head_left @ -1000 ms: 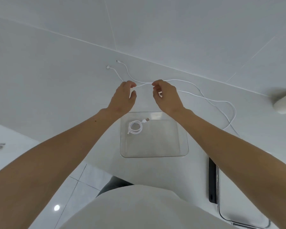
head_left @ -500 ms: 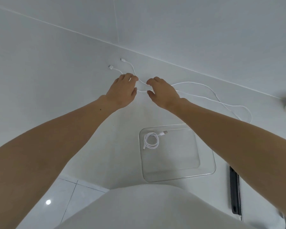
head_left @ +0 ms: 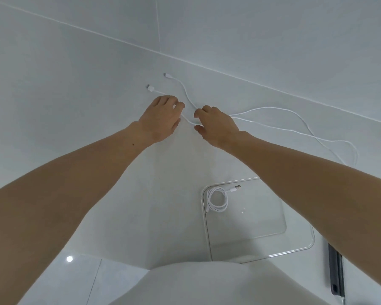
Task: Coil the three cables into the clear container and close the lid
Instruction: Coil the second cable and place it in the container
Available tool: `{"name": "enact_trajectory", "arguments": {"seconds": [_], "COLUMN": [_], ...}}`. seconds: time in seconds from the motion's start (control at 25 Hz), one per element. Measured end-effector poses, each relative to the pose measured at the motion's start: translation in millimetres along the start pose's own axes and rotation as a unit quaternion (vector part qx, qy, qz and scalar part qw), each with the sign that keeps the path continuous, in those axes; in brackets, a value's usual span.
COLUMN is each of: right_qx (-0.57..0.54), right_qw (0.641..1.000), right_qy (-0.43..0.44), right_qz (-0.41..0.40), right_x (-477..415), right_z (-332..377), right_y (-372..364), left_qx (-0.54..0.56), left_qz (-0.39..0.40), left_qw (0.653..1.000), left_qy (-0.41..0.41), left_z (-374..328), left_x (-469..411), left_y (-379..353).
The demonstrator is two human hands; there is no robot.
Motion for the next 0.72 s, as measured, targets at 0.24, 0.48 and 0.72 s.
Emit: {"name": "enact_trajectory", "arguments": {"seconds": [0.24, 0.48, 0.72], "right_qx": [-0.003, -0.035, -0.045], "right_qw": [1.0, 0.998, 0.997], "right_qy": [-0.015, -0.022, -0.019], "right_qz": [0.016, 0.042, 0.054], "right_x": [-4, 0, 9], "right_z": [-1, -1, -7], "right_y": [-12, -25, -31], "left_qx": [-0.01, -0.004, 0.068], "left_qz": [0.012, 0.014, 0.046], "left_qw": [1.0, 1.0, 0.996], "left_qy": [-0.019, -0.026, 0.021], "left_z": [6, 10, 8], "left_x": [-2, 2, 18], "left_y": [-10, -16, -30]}}
Point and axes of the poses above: each hand's wrist, its own x-axis away from the middle knuckle, its own y-axis out of the back of the hand, z = x × y, the point moved 7 cm from there along -x, towards the middle knuckle, and after that the axes turned 8 degrees about -y, right-handed, at the moved point
